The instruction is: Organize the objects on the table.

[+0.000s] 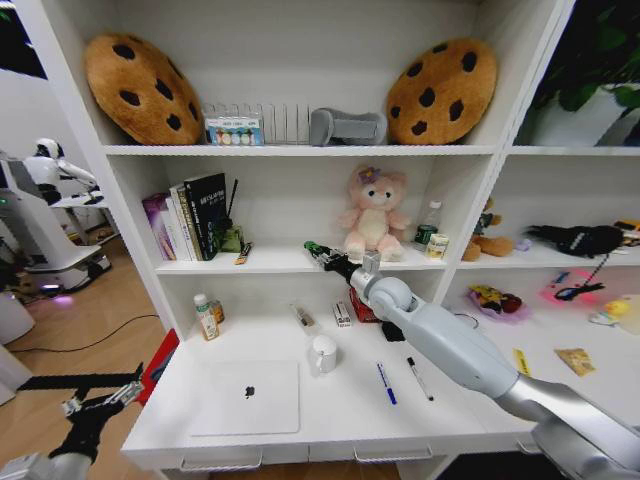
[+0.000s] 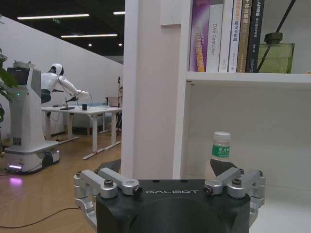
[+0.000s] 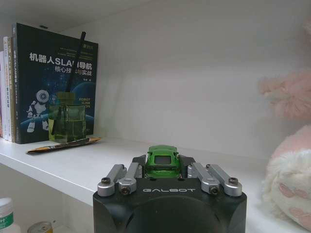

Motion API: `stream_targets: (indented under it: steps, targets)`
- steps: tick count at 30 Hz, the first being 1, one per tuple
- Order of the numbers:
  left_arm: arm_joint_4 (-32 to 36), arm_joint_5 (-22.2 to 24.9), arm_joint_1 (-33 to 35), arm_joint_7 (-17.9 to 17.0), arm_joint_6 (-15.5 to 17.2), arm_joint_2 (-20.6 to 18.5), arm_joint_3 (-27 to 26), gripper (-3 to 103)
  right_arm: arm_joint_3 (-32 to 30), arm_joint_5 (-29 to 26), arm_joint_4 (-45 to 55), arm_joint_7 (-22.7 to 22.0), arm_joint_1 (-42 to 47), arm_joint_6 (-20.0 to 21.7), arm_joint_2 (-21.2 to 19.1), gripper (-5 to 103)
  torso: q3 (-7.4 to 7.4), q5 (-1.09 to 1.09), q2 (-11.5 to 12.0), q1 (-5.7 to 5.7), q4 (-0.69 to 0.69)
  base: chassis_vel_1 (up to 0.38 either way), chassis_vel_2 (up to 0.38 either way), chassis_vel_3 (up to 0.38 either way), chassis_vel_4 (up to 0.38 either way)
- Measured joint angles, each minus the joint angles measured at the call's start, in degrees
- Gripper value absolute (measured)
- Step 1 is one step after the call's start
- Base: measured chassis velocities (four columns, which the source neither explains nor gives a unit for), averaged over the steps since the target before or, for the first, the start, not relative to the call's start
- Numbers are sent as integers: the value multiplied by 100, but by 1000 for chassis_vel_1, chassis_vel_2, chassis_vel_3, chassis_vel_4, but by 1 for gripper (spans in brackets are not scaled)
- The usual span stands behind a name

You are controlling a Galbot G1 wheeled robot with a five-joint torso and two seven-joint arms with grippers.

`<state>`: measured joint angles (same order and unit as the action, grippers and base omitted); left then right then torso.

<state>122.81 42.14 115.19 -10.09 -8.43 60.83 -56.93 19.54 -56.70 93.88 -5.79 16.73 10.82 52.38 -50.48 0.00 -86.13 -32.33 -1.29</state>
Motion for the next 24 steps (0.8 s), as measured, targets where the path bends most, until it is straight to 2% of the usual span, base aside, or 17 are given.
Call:
stream_targets:
  steps: [4, 5, 7, 10, 11, 13, 15, 18, 19, 21, 24]
  targets:
    - [0, 0, 0, 0, 0, 0, 0, 100, 4, -33, 20, -31, 13, 24, 0, 35, 0, 0, 0, 0, 0, 0, 0, 0, 0]
    - [0, 0, 0, 0, 0, 0, 0, 100, 4, -36, 33, -33, 18, 30, -5, 32, 0, 0, 0, 0, 0, 0, 0, 0, 0]
    - [0, 0, 0, 0, 0, 0, 0, 100, 4, -36, 50, -33, 28, 34, -11, 36, 0, 0, 0, 0, 0, 0, 0, 0, 0]
    - [0, 0, 0, 0, 0, 0, 0, 100, -25, -34, 102, -35, 77, 44, -27, 53, 0, 0, 0, 0, 0, 0, 0, 0, 0]
    - [0, 0, 0, 0, 0, 0, 0, 100, -25, -34, 102, -35, 77, 44, -27, 53, 0, 0, 0, 0, 0, 0, 0, 0, 0]
    - [0, 0, 0, 0, 0, 0, 0, 100, -91, -32, 152, -46, 140, 46, -53, 64, 0, 0, -1, 0, 0, 0, 0, 0, 0]
    - [0, 0, 0, 0, 0, 0, 0, 100, -136, -32, 191, -55, 175, 46, -71, 64, 0, 0, 0, 0, 0, 0, 0, 0, 0]
    - [0, 0, 0, 0, 0, 0, 0, 100, -416, -70, 528, -152, 360, 70, -156, 80, 0, 0, -1, 0, 0, 0, 0, 0, 0]
    - [0, 0, 0, 0, 0, 0, 0, 100, -416, -70, 528, -152, 360, 70, -156, 80, 0, 0, -1, 0, 0, 0, 0, 0, 0]
    - [0, 0, 0, 0, 0, 0, 0, 100, -711, -157, 957, -250, 591, 125, -260, 90, 0, 0, -1, 0, 0, 0, 0, 0, 0]
    - [0, 1, 0, 0, 0, 0, 0, 100, -924, -194, 1203, -315, 775, 169, -334, 96, 1, 0, -1, 0, 1, 0, 0, 0, 0]
